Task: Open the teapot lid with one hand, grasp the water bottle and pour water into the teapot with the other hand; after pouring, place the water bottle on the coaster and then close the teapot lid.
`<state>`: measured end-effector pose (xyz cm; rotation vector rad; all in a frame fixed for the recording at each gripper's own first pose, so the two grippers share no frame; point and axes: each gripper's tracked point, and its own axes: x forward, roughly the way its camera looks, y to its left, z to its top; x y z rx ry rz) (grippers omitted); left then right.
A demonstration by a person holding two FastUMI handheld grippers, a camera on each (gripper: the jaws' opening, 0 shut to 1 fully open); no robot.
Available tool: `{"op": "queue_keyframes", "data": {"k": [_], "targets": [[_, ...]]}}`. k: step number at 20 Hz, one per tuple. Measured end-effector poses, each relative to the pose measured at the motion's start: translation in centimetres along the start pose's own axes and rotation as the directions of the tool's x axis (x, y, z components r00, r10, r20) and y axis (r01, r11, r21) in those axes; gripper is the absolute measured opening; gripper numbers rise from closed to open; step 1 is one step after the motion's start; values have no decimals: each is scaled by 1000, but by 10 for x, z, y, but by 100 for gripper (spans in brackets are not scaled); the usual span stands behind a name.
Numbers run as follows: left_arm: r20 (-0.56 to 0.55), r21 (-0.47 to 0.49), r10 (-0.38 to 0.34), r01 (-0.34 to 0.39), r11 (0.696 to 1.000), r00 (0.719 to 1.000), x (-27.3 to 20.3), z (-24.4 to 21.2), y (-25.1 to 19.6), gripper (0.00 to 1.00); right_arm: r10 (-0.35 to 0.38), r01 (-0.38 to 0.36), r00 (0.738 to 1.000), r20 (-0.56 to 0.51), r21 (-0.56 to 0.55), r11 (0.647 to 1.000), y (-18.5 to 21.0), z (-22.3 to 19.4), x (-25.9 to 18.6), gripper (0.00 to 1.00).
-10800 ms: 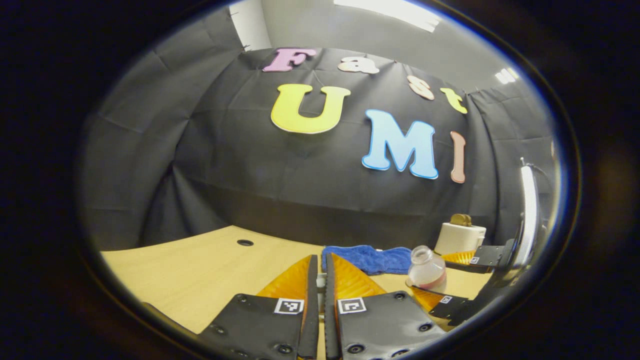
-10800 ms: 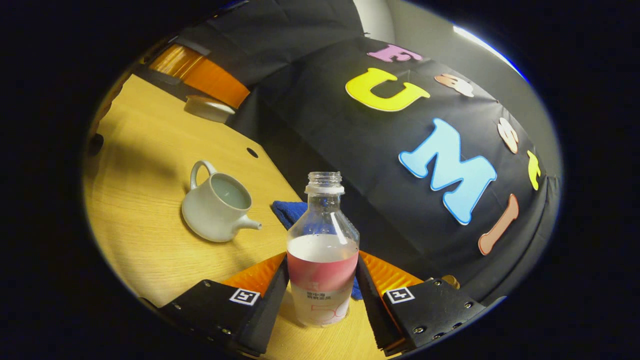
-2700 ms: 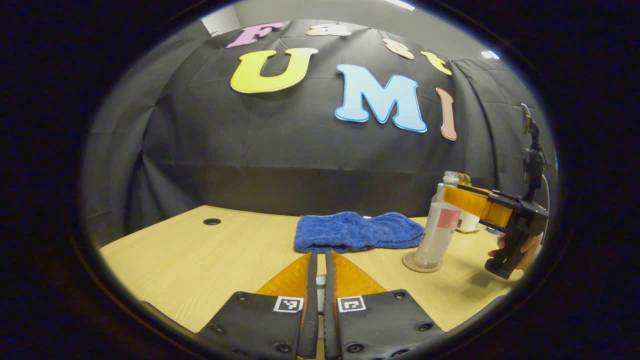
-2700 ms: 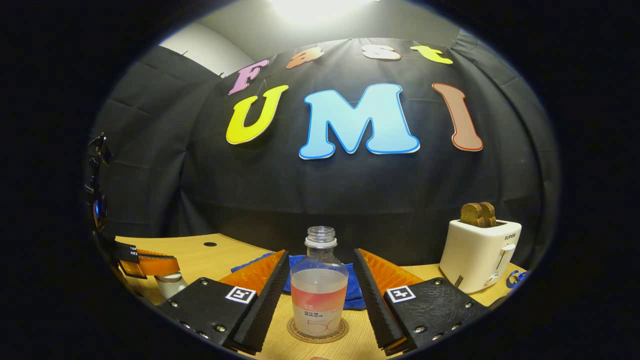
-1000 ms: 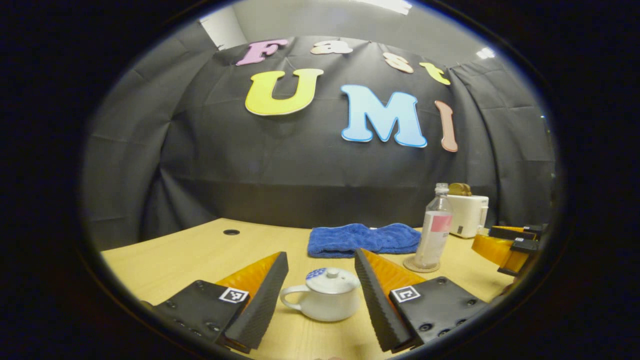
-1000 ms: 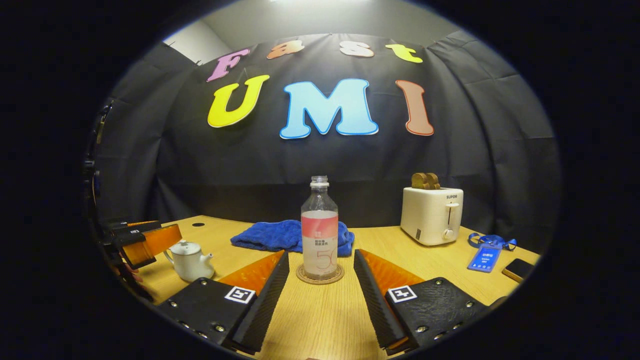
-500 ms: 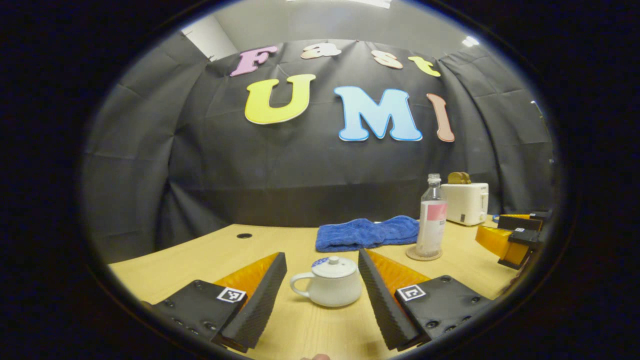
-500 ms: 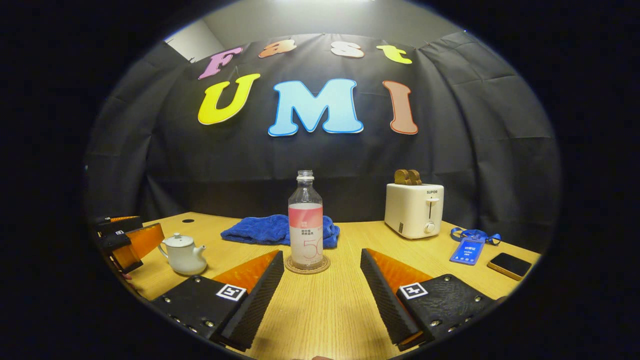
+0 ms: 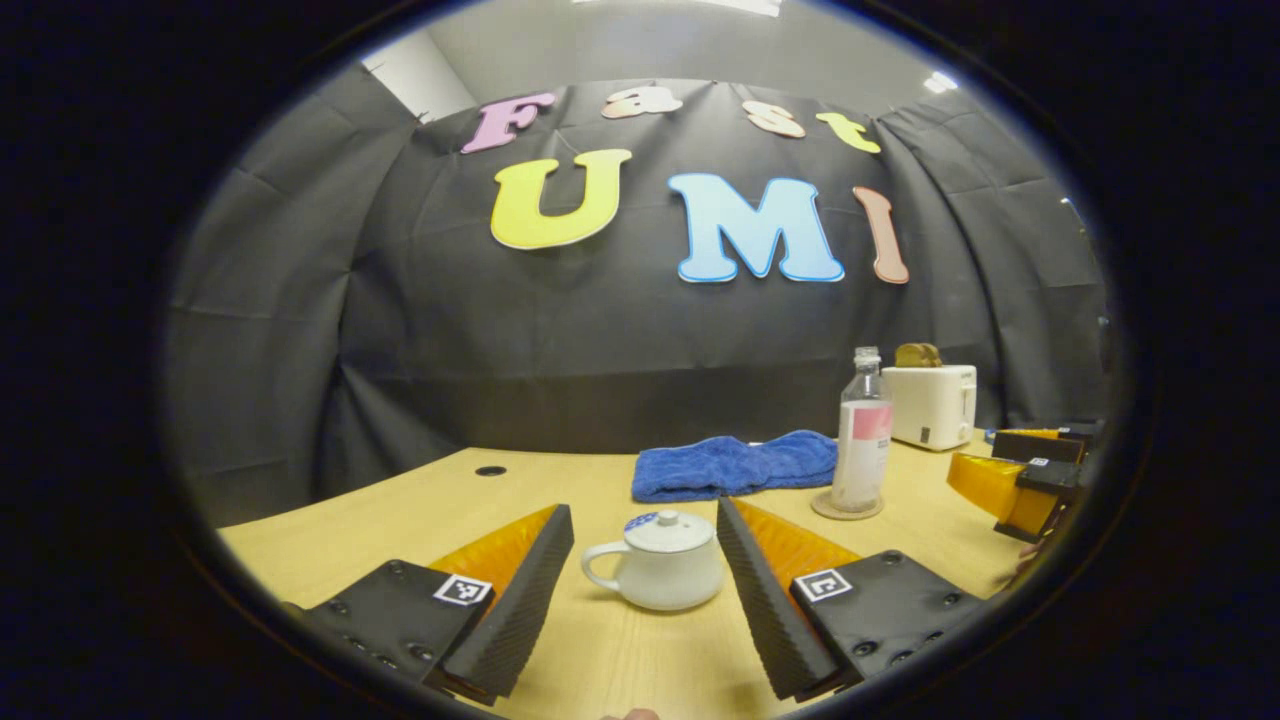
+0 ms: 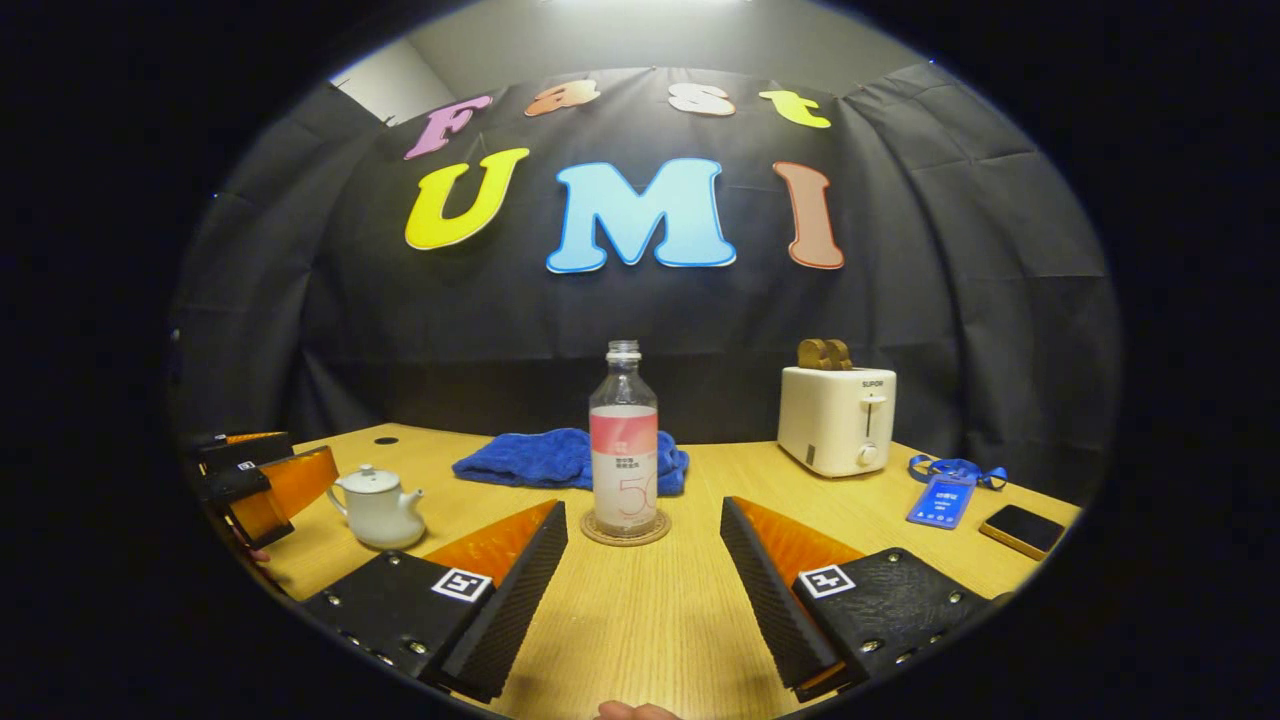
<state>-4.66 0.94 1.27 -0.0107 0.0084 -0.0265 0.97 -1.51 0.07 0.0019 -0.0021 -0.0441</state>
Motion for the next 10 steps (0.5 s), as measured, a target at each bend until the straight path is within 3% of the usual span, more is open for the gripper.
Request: {"op": "queue_keyframes", "data": {"k": [2,10], "targets": [[0,0,0,0,1000,1000,-1,0,0,96,-29,29,1000,0,2,1000,-5,0,-2,95],[-1,0,1,-1,1000,1000,-1,0,-1,96,-9,9,1000,-1,2,1000,2,0,-7,95]]}}
